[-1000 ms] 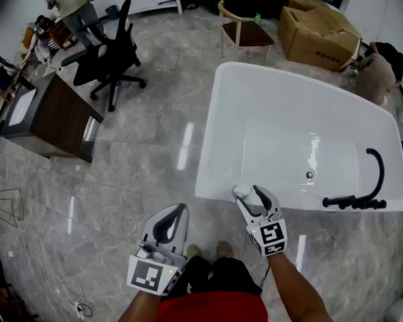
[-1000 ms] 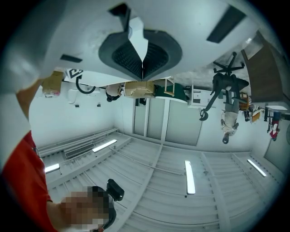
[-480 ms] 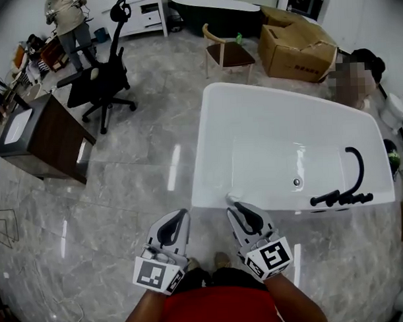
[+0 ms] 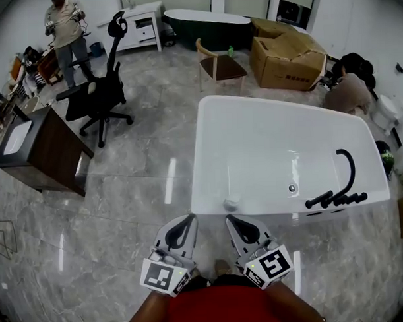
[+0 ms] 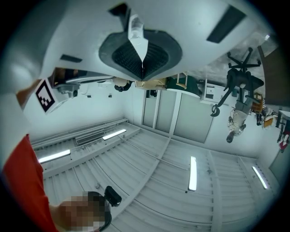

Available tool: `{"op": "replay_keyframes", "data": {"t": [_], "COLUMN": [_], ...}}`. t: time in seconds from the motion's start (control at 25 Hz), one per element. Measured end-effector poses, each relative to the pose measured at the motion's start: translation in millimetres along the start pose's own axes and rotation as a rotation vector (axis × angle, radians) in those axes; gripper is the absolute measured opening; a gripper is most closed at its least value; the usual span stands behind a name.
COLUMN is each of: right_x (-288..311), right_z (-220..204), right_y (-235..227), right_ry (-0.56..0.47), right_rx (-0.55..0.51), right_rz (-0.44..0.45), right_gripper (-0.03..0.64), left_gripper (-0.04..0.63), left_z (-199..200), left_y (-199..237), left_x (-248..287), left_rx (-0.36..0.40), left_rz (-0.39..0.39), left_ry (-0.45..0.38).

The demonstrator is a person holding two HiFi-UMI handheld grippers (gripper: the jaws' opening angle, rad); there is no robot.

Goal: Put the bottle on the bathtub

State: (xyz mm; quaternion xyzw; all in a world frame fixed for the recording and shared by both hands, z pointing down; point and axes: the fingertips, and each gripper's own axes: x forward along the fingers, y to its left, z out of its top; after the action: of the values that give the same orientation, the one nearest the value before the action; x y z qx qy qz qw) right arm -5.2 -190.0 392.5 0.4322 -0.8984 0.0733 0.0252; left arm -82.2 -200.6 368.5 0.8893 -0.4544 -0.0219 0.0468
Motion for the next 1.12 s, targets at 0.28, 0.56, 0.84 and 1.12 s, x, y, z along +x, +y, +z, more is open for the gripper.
{"op": "replay_keyframes", "data": {"t": [0.28, 0.56, 0.84, 1.12], "right_x": [3, -2, -8, -10], "right_z": [3, 4, 1, -5], "right_y": [9, 17, 21, 24], "right_ry": [-0.011, -0.016, -0.014, -0.005], "right_rx": [-0.011, -0.009, -0.013, -0.010], "right_rz": [0.002, 0.004, 0.000, 0.005], "right_gripper": [0.005, 0.005, 0.005, 0.005], "left_gripper": [0.011, 0.011, 0.011, 0.011], "left_z": [9, 12, 12, 9], "left_y": [0, -3, -7, -8], "left_x": [-6, -14, -22, -26], "left_rx": [0.016, 0.023, 0.027, 0.030], "left_rz": [-0.004, -0.007, -0.008, -0.007], "left_ry": [-0.011, -0.009, -0.012, -0.006]}}
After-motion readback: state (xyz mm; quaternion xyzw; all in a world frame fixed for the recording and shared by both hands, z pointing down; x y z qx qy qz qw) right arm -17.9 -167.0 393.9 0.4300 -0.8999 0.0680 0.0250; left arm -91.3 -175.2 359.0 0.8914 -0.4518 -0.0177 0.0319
